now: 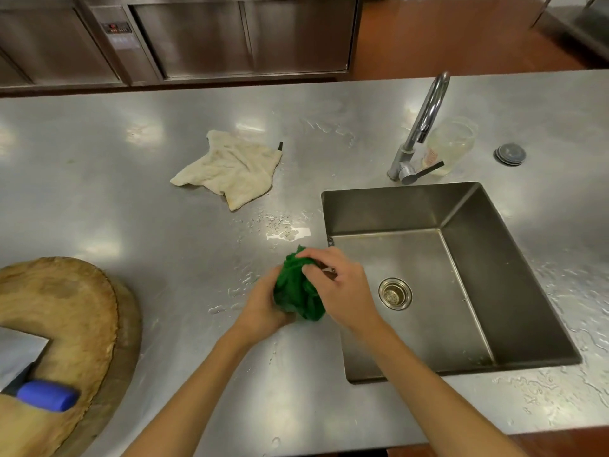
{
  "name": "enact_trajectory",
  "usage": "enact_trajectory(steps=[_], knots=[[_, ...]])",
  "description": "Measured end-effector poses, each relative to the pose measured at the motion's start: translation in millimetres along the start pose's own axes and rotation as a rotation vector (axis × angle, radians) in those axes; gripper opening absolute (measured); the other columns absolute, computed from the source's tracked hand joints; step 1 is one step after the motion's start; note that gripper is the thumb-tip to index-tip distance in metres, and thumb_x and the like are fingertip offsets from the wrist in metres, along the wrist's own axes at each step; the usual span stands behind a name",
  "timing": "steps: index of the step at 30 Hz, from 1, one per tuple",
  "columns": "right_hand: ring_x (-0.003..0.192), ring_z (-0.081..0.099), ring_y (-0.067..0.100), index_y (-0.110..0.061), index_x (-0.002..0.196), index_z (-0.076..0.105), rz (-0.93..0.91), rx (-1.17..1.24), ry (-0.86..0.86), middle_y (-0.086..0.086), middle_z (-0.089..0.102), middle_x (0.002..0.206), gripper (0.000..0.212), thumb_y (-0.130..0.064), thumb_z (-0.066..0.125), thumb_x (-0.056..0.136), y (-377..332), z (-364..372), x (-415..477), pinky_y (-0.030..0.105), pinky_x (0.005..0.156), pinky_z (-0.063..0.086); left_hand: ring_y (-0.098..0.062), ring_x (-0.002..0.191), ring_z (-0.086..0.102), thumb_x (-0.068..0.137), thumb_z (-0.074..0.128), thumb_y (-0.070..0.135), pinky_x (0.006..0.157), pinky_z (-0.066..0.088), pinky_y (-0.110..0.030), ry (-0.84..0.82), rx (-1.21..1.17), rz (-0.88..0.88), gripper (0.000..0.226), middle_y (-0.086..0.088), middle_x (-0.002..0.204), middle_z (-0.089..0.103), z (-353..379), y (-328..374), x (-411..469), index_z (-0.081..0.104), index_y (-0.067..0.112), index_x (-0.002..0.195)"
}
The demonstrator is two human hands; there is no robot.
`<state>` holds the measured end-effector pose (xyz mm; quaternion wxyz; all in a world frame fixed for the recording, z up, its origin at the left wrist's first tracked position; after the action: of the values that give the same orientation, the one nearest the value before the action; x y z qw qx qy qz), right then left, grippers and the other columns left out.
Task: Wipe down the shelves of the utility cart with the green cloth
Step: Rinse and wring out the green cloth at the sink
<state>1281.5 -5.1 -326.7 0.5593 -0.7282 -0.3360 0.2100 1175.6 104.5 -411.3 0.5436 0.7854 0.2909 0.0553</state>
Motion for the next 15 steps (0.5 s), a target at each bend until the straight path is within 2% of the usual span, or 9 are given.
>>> enact_trajectory(steps=[3, 6, 8, 10, 13, 15], knots=[[0.094, 0.065, 0.007, -0.020, 0.100, 0.076, -0.076, 0.162, 0.061, -0.004, 0.070, 0.101, 0.025, -0.004, 0.062, 0.088, -37, -30, 1, 0.015, 0.080, 0.049, -0.004, 0.103, 0.065, 0.058, 0.095, 0.012, 0.085, 0.056, -0.024, 0.119, -0.006, 0.044, 0.078, 0.012, 0.113, 0.068, 11, 22, 12, 0.056, 0.031, 0.122], [0.092, 0.067, 0.012, -0.019, 0.098, 0.076, -0.176, 0.298, 0.139, -0.001, 0.070, 0.099, 0.025, -0.004, 0.060, 0.087, -60, -73, -3, 0.017, 0.076, 0.052, -0.015, 0.097, 0.070, 0.068, 0.091, 0.019, 0.083, 0.059, -0.043, 0.156, -0.056, 0.042, 0.056, 0.002, 0.104, 0.073, 23, 40, 26, 0.062, 0.016, 0.116], [0.092, 0.067, 0.013, -0.010, 0.100, 0.076, -0.190, 0.302, 0.223, 0.007, 0.069, 0.100, 0.023, 0.001, 0.061, 0.088, -54, -109, -7, 0.019, 0.075, 0.054, -0.013, 0.094, 0.069, 0.078, 0.085, 0.018, 0.081, 0.059, -0.042, 0.139, -0.048, 0.057, 0.043, 0.002, 0.099, 0.072, 34, 57, 35, 0.062, 0.013, 0.114], [0.092, 0.068, 0.015, -0.009, 0.101, 0.076, -0.102, 0.309, 0.346, 0.009, 0.069, 0.100, 0.024, 0.006, 0.061, 0.089, -29, -148, -14, 0.023, 0.076, 0.057, -0.011, 0.093, 0.067, 0.081, 0.079, 0.020, 0.078, 0.058, -0.035, 0.132, -0.056, 0.062, 0.040, 0.004, 0.099, 0.069, 47, 75, 42, 0.060, 0.015, 0.116], [0.096, 0.066, 0.008, -0.027, 0.096, 0.076, 0.093, 0.113, 0.509, 0.005, 0.068, 0.106, 0.032, 0.002, 0.062, 0.090, 17, -194, -29, 0.018, 0.079, 0.055, -0.016, 0.092, 0.066, 0.083, 0.068, 0.013, 0.074, 0.055, -0.031, 0.180, -0.081, 0.031, 0.030, 0.004, 0.095, 0.067, 66, 97, 52, 0.057, 0.017, 0.110], [0.107, 0.060, 0.004, -0.034, 0.093, 0.074, 0.208, -0.046, 0.522, -0.002, 0.063, 0.115, 0.027, -0.009, 0.064, 0.091, 44, -210, -39, 0.014, 0.085, 0.051, -0.019, 0.091, 0.065, 0.085, 0.064, 0.004, 0.073, 0.056, -0.032, 0.175, -0.102, 0.012, 0.029, 0.002, 0.093, 0.066, 82, 110, 58, 0.055, 0.018, 0.108]])
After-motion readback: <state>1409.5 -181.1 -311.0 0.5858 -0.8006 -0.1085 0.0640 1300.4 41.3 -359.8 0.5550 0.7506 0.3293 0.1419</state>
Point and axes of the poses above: each hand's wrist, its own x-axis towards the middle knuckle, its own z-axis out of the palm, y = z × x, the point moved 6 cm from there along x, towards the middle knuckle
